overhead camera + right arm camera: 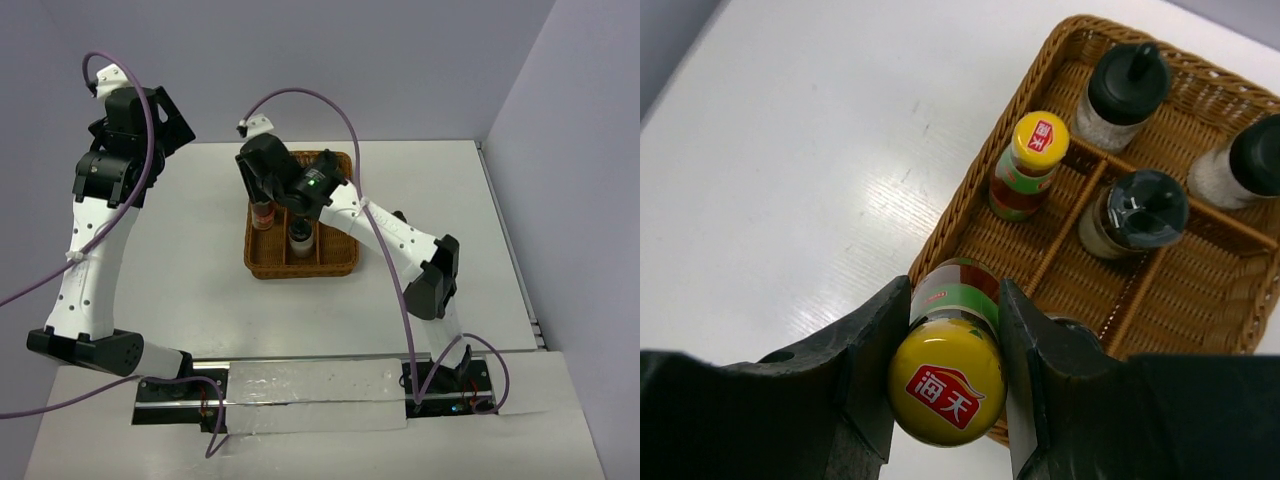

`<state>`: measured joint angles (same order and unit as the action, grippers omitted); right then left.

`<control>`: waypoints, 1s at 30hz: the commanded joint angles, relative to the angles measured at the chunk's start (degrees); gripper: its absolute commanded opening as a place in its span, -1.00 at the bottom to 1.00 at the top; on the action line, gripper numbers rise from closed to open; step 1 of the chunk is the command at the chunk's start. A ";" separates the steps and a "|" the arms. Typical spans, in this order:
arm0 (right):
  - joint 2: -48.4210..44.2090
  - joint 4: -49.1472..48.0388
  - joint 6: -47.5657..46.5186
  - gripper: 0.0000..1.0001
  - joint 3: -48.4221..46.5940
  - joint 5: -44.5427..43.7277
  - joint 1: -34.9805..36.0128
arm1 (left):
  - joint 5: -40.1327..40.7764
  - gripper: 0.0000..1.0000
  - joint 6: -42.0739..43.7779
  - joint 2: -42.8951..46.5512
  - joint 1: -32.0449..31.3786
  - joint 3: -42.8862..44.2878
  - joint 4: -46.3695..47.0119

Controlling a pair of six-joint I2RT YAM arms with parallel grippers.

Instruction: Organize the condiment bottles

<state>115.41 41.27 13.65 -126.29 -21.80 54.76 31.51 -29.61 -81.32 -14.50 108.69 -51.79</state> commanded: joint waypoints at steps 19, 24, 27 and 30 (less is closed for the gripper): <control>0.78 -21.63 1.46 -0.82 18.56 -0.38 -0.09 | -0.04 0.99 -0.04 2.77 0.44 -3.79 2.25; 0.78 -23.12 1.69 -0.82 19.68 -0.43 -0.09 | -0.22 0.99 -0.23 2.83 0.44 -4.10 2.35; 1.13 -23.00 1.46 -0.82 19.33 -0.43 -0.09 | -0.39 0.99 -0.28 2.84 0.44 -4.18 2.48; 0.98 -23.40 1.37 -0.82 19.88 -0.66 -0.09 | -0.47 0.99 -0.37 2.92 0.44 -4.17 2.56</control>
<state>118.13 24.51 14.94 -106.33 -20.98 54.72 31.44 -29.60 -80.23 -14.50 104.53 -51.62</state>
